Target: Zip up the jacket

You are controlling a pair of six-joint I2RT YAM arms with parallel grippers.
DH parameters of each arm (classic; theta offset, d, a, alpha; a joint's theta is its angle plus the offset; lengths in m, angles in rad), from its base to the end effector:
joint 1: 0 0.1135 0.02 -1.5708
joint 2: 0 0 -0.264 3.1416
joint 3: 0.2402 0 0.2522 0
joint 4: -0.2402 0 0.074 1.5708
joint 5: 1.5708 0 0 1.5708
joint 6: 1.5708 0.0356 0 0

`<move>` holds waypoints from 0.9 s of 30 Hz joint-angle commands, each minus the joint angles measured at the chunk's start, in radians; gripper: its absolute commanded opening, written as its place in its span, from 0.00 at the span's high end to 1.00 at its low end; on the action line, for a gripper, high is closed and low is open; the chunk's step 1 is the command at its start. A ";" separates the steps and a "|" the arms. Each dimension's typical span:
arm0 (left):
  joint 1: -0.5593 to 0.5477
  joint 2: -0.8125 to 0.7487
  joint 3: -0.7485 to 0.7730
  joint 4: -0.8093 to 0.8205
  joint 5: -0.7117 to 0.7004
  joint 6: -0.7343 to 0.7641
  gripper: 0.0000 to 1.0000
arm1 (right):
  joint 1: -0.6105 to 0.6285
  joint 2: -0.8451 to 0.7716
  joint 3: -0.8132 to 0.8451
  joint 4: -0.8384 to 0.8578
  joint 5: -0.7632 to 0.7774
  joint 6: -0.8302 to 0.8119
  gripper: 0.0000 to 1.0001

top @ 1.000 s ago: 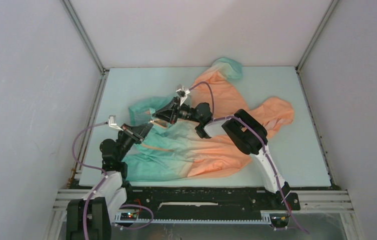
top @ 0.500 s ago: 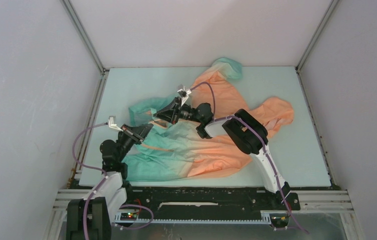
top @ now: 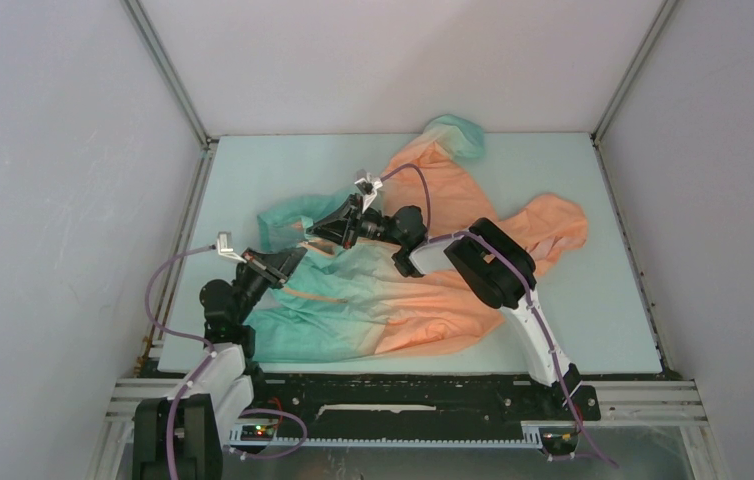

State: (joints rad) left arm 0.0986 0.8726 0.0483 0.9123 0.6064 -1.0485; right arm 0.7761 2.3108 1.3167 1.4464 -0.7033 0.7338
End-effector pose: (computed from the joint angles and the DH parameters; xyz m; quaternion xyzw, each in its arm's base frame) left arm 0.1647 -0.0041 0.1857 -0.1648 0.6609 -0.5012 0.5338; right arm 0.3213 0.3477 0.1800 -0.3024 0.4918 0.6784 0.4543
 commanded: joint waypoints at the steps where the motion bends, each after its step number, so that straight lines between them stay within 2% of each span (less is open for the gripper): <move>1: 0.007 0.003 -0.021 0.066 0.014 -0.013 1.00 | 0.005 -0.062 0.000 0.071 -0.009 -0.006 1.00; 27: 0.006 0.091 -0.021 0.154 0.043 -0.054 1.00 | 0.020 -0.045 0.028 0.072 0.017 0.010 1.00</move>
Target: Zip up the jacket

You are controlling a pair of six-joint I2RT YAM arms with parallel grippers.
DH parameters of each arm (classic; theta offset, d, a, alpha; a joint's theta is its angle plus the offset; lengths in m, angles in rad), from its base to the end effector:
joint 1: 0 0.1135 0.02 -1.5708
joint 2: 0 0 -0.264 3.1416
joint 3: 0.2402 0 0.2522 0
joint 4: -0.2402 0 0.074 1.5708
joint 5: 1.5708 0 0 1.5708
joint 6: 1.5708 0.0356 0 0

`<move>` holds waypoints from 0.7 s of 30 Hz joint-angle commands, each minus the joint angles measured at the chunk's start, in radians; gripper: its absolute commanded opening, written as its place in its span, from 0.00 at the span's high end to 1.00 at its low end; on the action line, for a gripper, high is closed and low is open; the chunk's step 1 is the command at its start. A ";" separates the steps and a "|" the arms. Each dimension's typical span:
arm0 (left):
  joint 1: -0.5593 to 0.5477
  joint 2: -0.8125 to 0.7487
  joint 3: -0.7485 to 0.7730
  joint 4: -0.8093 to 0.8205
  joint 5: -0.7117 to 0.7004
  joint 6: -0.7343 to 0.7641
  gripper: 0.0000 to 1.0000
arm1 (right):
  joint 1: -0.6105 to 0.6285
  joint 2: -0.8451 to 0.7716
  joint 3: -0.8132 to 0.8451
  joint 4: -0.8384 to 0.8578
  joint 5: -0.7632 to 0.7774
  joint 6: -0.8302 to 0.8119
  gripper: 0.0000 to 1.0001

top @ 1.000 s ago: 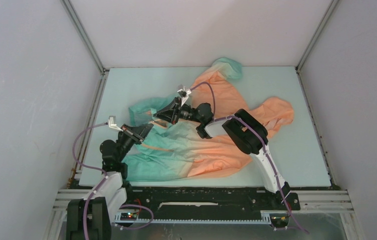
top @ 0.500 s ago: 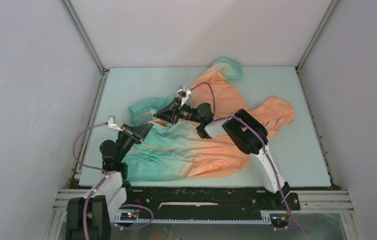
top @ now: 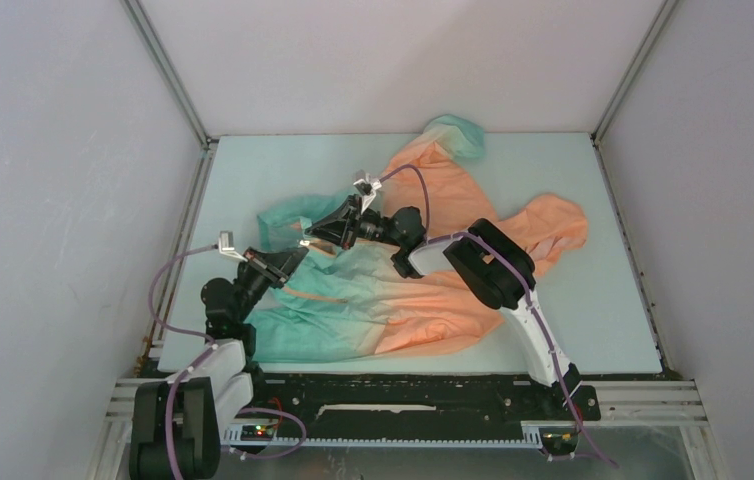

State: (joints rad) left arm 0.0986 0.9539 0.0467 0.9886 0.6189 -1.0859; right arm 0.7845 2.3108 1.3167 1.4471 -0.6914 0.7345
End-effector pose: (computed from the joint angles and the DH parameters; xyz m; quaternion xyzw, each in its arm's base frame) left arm 0.1693 -0.0040 0.1812 -0.1746 0.6606 -0.5136 0.5189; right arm 0.3188 0.3503 0.1802 -0.2997 0.4915 0.6795 0.4547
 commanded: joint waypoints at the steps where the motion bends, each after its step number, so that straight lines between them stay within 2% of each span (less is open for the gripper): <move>1: 0.007 0.011 -0.019 0.079 0.031 -0.018 1.00 | 0.014 -0.043 0.032 0.070 0.005 0.009 1.00; 13: 0.007 0.026 -0.004 0.021 0.053 -0.001 1.00 | 0.022 -0.037 0.055 0.056 0.010 0.007 1.00; 21: 0.007 0.033 -0.001 0.046 0.065 -0.016 1.00 | 0.032 -0.016 0.091 0.026 0.005 0.008 1.00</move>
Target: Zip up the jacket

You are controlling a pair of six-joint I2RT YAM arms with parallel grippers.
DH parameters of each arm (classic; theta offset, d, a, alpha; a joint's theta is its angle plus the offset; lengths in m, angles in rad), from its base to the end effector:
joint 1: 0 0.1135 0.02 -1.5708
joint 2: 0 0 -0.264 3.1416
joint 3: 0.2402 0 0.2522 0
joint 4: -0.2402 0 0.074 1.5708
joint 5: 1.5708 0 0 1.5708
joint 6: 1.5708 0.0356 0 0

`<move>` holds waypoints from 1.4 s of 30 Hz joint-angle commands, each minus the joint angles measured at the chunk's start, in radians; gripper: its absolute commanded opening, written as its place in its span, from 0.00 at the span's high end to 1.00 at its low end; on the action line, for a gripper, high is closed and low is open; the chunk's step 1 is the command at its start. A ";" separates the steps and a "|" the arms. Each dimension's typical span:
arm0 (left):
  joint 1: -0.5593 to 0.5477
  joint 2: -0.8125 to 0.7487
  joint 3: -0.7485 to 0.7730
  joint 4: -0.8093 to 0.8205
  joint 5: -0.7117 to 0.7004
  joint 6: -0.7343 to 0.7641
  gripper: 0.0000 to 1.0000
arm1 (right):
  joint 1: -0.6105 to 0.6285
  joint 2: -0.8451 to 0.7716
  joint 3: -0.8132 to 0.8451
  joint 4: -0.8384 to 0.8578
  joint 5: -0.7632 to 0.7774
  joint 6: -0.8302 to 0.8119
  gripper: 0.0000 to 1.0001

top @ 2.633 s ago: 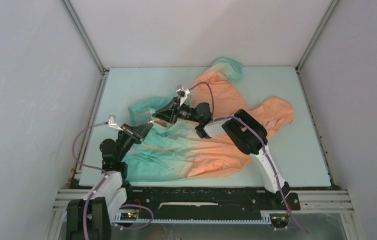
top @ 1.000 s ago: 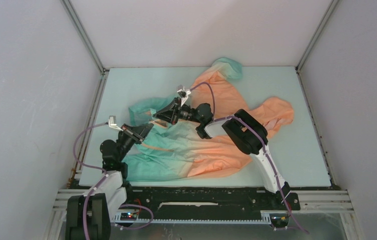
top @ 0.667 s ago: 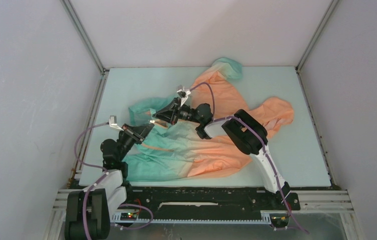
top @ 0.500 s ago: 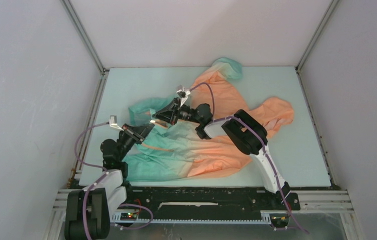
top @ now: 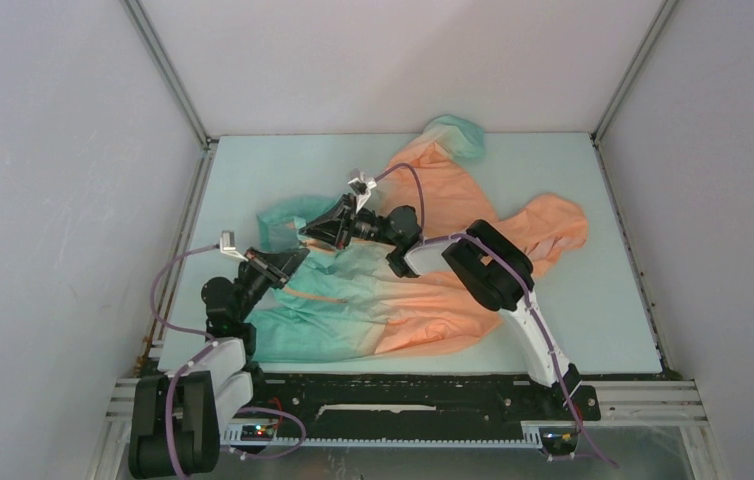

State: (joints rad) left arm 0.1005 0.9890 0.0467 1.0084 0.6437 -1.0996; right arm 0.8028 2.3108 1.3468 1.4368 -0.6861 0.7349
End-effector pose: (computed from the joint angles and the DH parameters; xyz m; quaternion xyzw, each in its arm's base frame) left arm 0.1710 -0.0042 0.1780 -0.1755 0.6654 -0.5215 0.5044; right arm 0.3154 0.3591 0.1877 -0.3034 0.4814 0.6847 0.4553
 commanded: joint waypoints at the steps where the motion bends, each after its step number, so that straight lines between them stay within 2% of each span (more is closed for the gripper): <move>1: 0.005 -0.006 -0.002 0.027 0.041 -0.003 1.00 | 0.015 -0.015 0.064 0.031 0.000 0.002 1.00; 12: 0.005 -0.082 -0.020 0.015 0.025 0.005 1.00 | 0.018 -0.009 0.079 -0.046 0.027 -0.023 1.00; 18: 0.003 -0.117 -0.011 -0.083 0.006 0.050 1.00 | 0.022 -0.019 0.078 -0.086 0.065 -0.039 1.00; 28: -0.026 -0.134 -0.009 -0.060 -0.016 0.064 1.00 | 0.034 -0.008 0.121 -0.142 0.098 -0.026 1.00; 42: -0.072 -0.271 0.041 -0.420 -0.144 0.259 1.00 | 0.056 -0.005 0.200 -0.215 0.082 0.001 1.00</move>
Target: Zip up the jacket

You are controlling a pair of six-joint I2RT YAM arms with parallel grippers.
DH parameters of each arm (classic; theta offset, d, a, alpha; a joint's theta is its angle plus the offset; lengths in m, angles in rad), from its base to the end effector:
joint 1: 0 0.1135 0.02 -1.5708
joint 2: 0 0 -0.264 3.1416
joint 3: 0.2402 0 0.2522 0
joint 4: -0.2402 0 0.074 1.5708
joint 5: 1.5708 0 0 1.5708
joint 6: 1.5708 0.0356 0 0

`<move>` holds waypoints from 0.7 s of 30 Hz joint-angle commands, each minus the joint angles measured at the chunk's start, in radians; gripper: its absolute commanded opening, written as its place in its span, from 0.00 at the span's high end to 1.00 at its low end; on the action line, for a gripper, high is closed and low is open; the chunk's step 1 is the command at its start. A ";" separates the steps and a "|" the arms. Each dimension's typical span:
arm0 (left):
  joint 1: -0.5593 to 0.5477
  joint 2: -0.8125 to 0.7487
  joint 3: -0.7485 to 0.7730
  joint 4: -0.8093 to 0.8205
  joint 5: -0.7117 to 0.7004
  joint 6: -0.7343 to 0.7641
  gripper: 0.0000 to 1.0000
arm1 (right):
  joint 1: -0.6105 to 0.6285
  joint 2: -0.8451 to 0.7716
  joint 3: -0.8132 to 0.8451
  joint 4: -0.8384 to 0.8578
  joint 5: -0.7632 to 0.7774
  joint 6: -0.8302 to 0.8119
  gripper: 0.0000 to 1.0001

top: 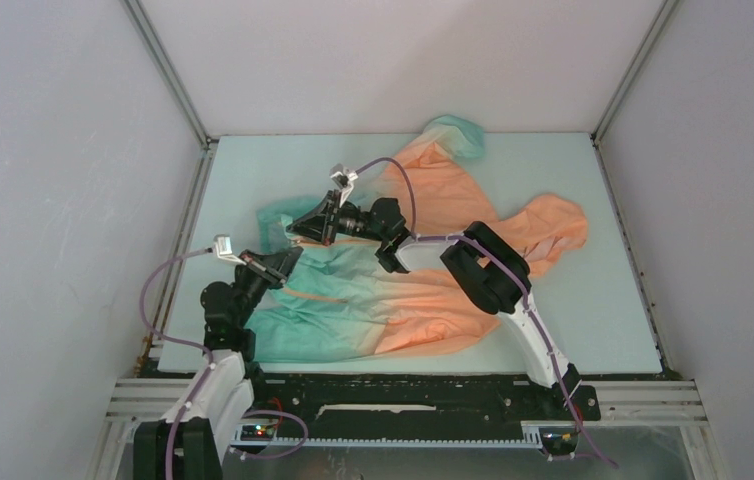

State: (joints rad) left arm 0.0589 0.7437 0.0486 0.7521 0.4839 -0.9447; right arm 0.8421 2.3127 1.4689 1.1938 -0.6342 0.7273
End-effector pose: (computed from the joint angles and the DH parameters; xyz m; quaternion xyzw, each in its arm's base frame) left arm 0.1583 -0.0073 0.1874 -0.1680 0.6683 -0.4511 0.5672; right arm 0.3189 0.3889 0.2002 -0.2863 0.5291 0.6766 0.4246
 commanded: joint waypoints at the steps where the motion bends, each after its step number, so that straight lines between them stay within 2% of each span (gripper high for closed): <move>1: -0.032 -0.026 0.044 -0.175 0.016 0.114 1.00 | 0.018 -0.006 0.083 0.025 0.027 0.014 1.00; 10: -0.050 -0.042 0.073 -0.201 0.015 0.139 1.00 | 0.022 0.030 0.154 -0.032 0.001 0.018 1.00; 16: -0.050 -0.082 0.115 -0.348 -0.007 0.167 1.00 | 0.009 0.016 0.143 0.008 -0.043 0.054 1.00; 18: -0.050 -0.112 0.125 -0.425 -0.029 0.165 0.92 | -0.003 0.011 0.138 0.019 -0.057 0.072 1.00; 21: -0.050 -0.174 0.121 -0.502 -0.055 0.141 0.73 | -0.018 0.018 0.149 0.037 -0.080 0.096 1.00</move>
State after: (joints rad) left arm 0.0296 0.6296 0.1322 0.4278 0.4114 -0.8097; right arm 0.8371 2.3600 1.5661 1.1164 -0.6956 0.7792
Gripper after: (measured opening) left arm 0.179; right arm 0.014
